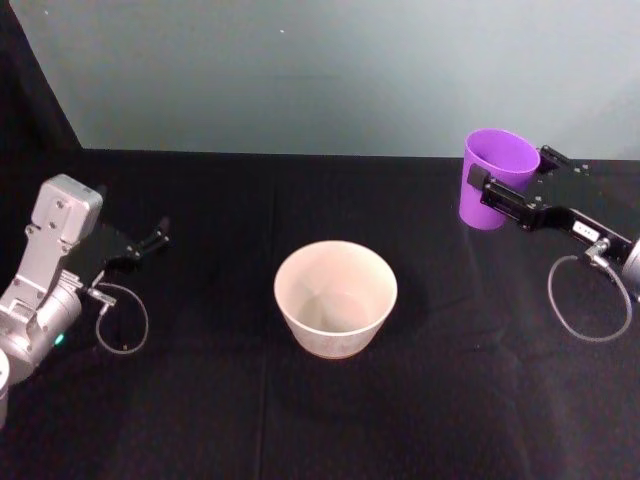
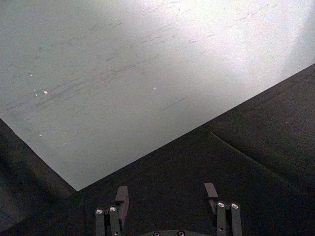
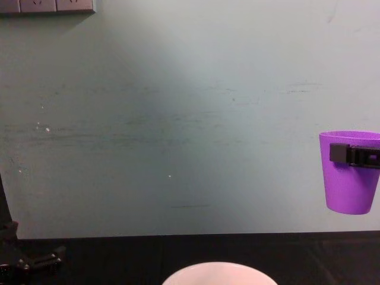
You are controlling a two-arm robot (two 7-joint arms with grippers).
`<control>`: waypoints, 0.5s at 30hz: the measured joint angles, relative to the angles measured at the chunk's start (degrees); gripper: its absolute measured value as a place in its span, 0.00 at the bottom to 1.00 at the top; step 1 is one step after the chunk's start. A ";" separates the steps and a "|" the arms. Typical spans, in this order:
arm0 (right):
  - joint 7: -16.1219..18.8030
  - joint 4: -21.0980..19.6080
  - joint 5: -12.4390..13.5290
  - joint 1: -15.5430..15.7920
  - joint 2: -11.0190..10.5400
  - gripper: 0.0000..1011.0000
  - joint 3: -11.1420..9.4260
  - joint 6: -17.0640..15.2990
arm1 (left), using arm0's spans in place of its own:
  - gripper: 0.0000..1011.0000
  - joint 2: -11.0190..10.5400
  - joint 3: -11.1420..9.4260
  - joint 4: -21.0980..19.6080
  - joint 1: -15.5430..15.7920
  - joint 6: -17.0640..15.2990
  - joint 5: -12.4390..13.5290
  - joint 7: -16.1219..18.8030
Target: Pick up the cup and pour the mung beans from the cup into the bowl.
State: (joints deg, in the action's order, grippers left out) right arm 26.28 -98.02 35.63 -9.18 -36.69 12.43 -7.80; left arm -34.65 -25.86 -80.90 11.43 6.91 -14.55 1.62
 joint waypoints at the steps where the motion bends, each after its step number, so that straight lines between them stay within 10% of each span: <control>1: 0.02 0.01 0.00 0.01 0.01 0.71 -0.01 0.00 | 0.99 0.00 0.00 0.00 0.00 0.00 0.00 0.00; 15: 0.17 0.05 0.05 0.03 0.07 0.71 -0.07 0.04 | 0.99 0.00 0.00 0.00 0.00 0.00 0.00 0.00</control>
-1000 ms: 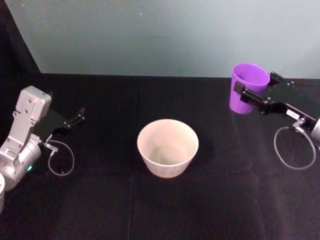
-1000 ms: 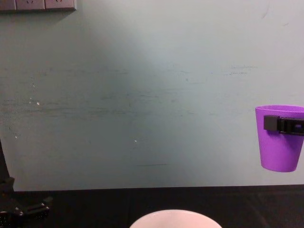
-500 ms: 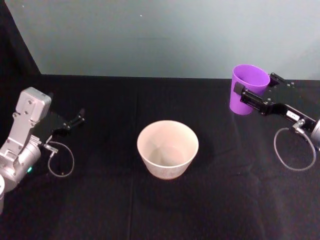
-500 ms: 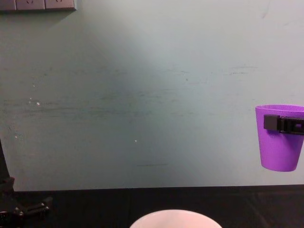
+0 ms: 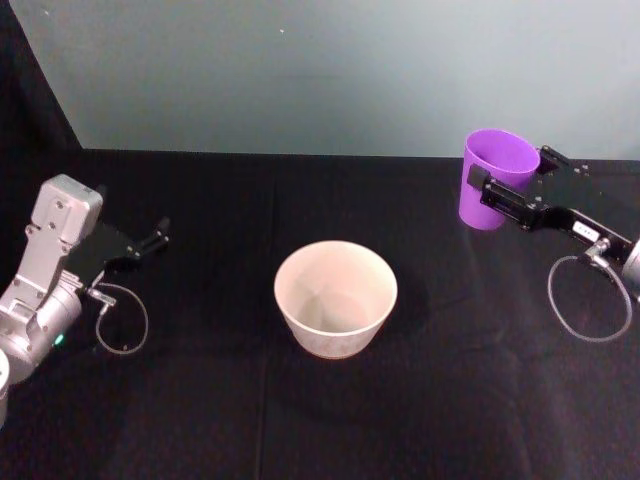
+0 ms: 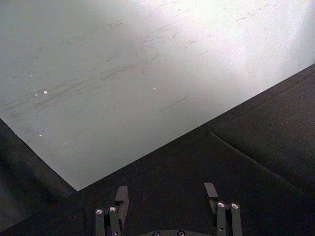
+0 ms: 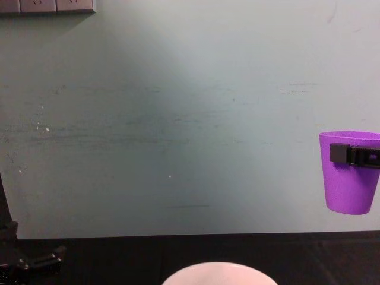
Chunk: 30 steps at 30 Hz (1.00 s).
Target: Pick up the cup and pour the mung beans from the cup into the bowl.
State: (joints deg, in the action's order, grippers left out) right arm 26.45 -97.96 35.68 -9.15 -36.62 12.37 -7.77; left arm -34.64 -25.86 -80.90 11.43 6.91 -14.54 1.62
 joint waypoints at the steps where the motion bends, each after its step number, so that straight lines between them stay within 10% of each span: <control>1: 0.00 0.00 0.00 0.00 0.00 0.71 0.00 0.01 | 0.99 0.00 0.00 0.00 0.00 0.00 0.00 0.00; 30: 0.00 0.00 0.00 0.00 0.00 0.71 0.00 0.03 | 0.99 0.00 0.00 0.00 0.00 0.00 0.00 0.00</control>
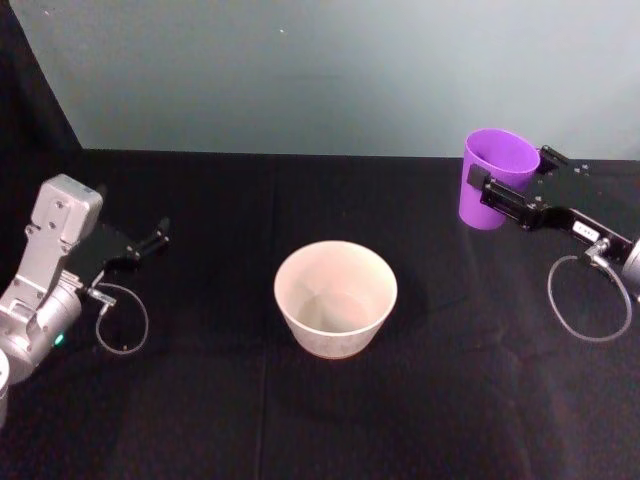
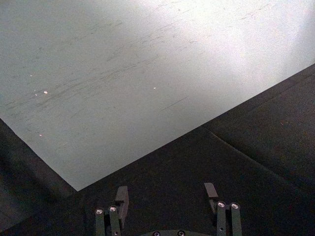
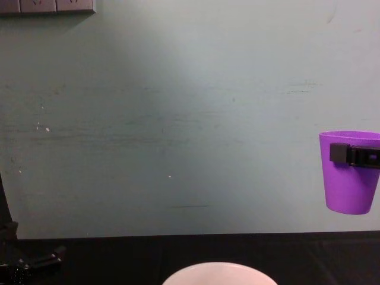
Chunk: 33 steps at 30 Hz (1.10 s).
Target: Pick up the cup and pour the mung beans from the cup into the bowl.
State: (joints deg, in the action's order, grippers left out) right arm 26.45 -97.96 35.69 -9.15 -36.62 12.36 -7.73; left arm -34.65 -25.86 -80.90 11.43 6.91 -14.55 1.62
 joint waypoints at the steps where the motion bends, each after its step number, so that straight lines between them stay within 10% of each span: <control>1: 0.00 0.00 0.00 0.00 0.00 0.71 0.00 0.00 | 0.99 0.00 0.00 0.00 0.00 0.00 0.00 0.00; 33: 0.00 0.00 0.00 0.00 0.00 0.71 0.00 0.00 | 0.99 0.00 0.00 0.00 0.00 0.00 0.00 0.00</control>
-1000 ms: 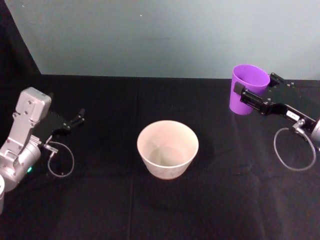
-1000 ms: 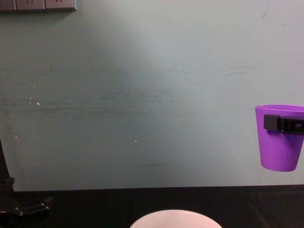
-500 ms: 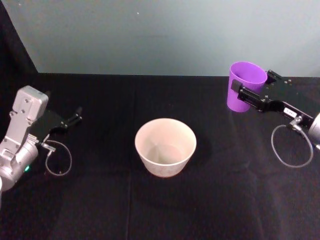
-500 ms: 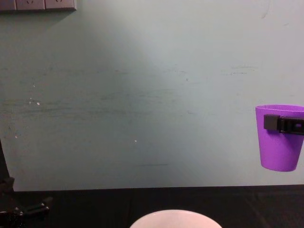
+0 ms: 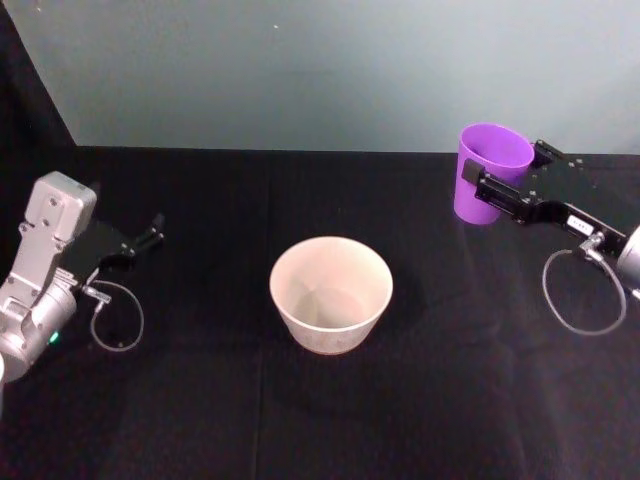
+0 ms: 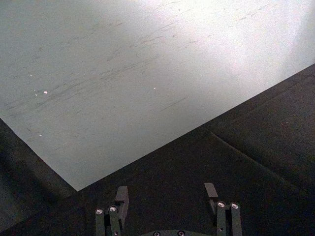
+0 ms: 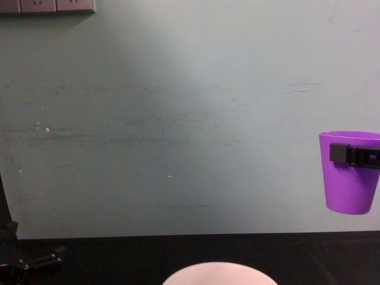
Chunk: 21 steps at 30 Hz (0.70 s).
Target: Pick up the cup and pour the mung beans from the cup into the bowl.
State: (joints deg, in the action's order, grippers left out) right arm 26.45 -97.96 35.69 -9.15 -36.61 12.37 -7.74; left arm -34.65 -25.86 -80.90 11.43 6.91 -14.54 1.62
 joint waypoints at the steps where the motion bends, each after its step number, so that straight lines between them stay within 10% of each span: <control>1: 0.00 0.00 0.00 0.00 0.00 0.71 0.00 0.00 | 0.99 0.00 0.00 0.00 0.00 0.00 0.00 0.00; 21: 0.00 0.00 0.00 0.00 0.00 0.71 0.00 0.00 | 0.99 0.00 0.00 0.00 0.00 0.00 0.00 0.00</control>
State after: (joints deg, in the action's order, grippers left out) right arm 26.45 -97.96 35.69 -9.15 -36.61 12.37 -7.74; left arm -34.65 -25.86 -80.90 11.43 6.91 -14.55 1.62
